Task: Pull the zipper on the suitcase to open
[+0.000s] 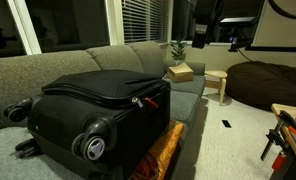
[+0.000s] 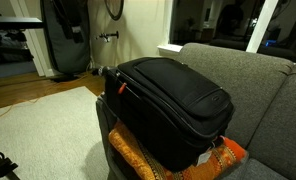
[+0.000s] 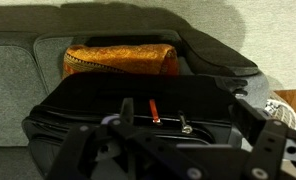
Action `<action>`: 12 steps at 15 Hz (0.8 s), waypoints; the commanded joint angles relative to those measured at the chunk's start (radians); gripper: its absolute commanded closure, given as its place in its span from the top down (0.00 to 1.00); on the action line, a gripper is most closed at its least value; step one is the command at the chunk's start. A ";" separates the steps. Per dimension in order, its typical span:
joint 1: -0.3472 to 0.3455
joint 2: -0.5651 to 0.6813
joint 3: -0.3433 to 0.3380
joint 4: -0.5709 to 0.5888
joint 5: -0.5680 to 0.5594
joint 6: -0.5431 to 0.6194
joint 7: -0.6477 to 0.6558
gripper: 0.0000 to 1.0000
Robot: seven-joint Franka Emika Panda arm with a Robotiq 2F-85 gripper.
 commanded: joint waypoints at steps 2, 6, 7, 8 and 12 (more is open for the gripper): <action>0.003 0.076 -0.014 0.023 0.022 0.107 0.006 1.00; 0.015 0.144 -0.021 0.042 0.062 0.165 -0.008 1.00; 0.018 0.162 -0.023 0.048 0.074 0.174 -0.012 1.00; 0.021 0.179 -0.025 0.055 0.087 0.181 -0.020 1.00; 0.024 0.243 -0.032 0.080 0.135 0.197 -0.043 1.00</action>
